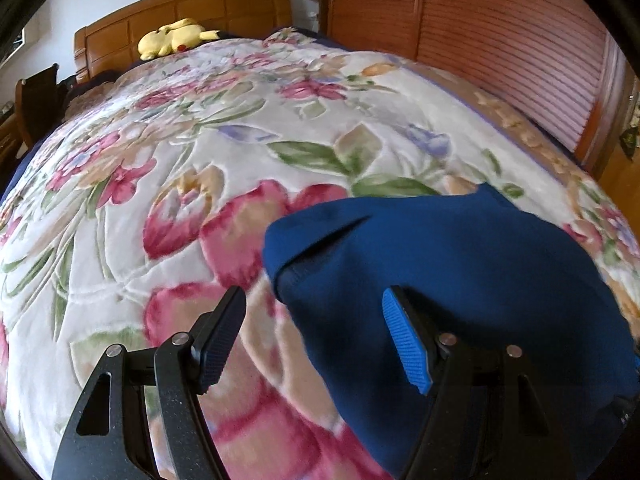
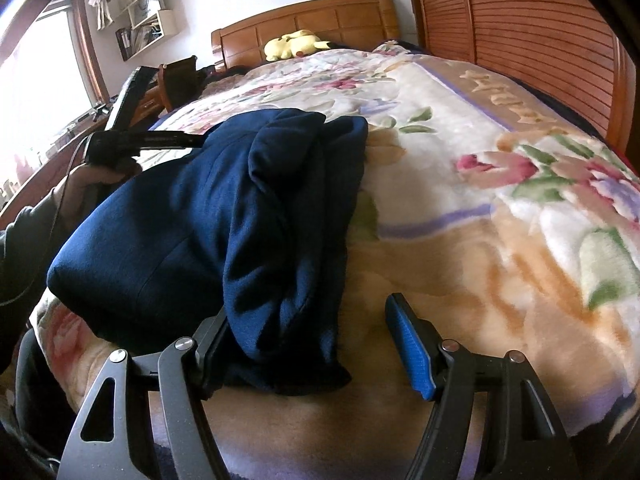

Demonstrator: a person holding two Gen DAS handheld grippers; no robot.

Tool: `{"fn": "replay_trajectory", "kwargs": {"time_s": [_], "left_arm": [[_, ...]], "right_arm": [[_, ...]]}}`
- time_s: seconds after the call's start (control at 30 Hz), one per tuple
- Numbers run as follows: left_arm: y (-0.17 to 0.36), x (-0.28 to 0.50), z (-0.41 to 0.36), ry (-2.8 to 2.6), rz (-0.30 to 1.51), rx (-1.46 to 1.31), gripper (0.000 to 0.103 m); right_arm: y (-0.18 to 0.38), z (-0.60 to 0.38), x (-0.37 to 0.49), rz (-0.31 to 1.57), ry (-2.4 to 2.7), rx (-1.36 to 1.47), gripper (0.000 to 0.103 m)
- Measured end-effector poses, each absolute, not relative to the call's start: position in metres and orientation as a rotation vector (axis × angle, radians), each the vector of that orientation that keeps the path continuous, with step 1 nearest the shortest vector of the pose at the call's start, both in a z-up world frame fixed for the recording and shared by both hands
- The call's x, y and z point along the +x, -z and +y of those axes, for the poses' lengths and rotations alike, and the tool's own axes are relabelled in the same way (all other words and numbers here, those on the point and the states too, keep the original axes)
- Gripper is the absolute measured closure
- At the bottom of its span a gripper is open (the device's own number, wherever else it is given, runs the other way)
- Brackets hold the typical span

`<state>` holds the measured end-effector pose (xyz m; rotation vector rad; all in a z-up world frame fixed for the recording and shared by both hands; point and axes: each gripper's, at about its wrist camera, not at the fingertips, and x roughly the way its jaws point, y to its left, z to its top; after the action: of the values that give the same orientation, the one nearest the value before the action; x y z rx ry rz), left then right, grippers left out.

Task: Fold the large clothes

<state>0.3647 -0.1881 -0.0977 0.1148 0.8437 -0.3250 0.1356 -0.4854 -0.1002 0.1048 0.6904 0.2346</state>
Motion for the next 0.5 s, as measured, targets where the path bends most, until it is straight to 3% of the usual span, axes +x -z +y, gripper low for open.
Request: {"fn": "replay_trajectory", "kwargs": {"time_s": [0.5], "left_arm": [[0.118, 0.379, -0.184, 0.327, 0.902, 0.039, 0.031]], "right_arm": [[0.104, -0.48, 0.136, 0.687, -0.246, 0.122, 0.032]]}}
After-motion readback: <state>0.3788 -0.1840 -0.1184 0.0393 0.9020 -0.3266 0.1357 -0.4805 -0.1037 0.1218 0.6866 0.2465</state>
